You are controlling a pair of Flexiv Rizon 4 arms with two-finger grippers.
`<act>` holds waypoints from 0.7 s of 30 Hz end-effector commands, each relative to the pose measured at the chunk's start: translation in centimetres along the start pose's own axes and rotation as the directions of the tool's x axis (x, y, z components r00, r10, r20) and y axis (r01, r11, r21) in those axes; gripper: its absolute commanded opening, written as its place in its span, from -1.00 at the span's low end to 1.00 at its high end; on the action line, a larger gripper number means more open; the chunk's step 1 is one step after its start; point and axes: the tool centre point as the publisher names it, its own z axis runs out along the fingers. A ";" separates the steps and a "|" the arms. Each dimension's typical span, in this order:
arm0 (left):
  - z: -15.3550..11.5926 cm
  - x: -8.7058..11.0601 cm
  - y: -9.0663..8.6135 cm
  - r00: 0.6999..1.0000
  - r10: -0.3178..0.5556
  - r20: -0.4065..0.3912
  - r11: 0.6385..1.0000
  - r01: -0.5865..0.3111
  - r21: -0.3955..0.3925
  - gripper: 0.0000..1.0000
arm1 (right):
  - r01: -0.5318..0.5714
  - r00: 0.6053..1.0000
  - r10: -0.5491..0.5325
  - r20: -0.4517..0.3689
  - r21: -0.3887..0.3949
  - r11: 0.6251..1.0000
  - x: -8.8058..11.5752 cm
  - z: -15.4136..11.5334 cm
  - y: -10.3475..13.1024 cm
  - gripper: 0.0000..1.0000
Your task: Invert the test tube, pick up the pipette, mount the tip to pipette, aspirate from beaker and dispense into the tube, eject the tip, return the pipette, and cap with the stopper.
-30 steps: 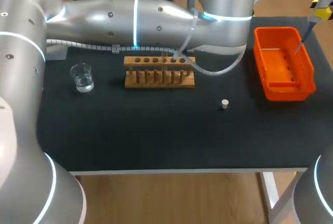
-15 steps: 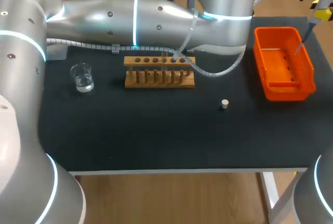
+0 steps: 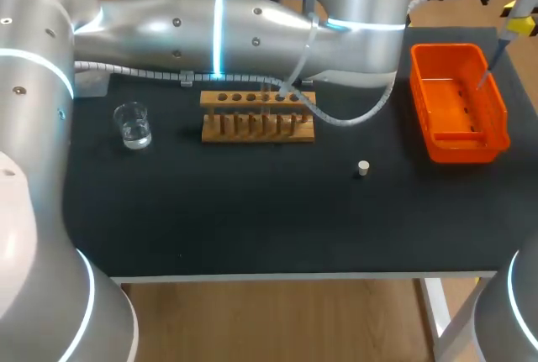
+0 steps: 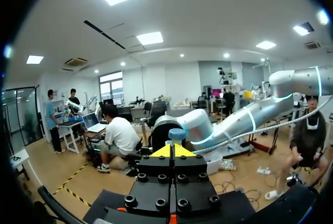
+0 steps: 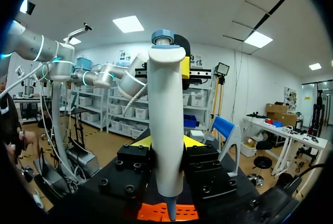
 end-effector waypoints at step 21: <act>0.7 0.3 1.4 1.000 0.006 0.000 0.992 -0.006 0.126 -1.00 | -0.001 1.000 0.001 -0.006 0.001 1.000 -0.3 0.0 0.8 -1.00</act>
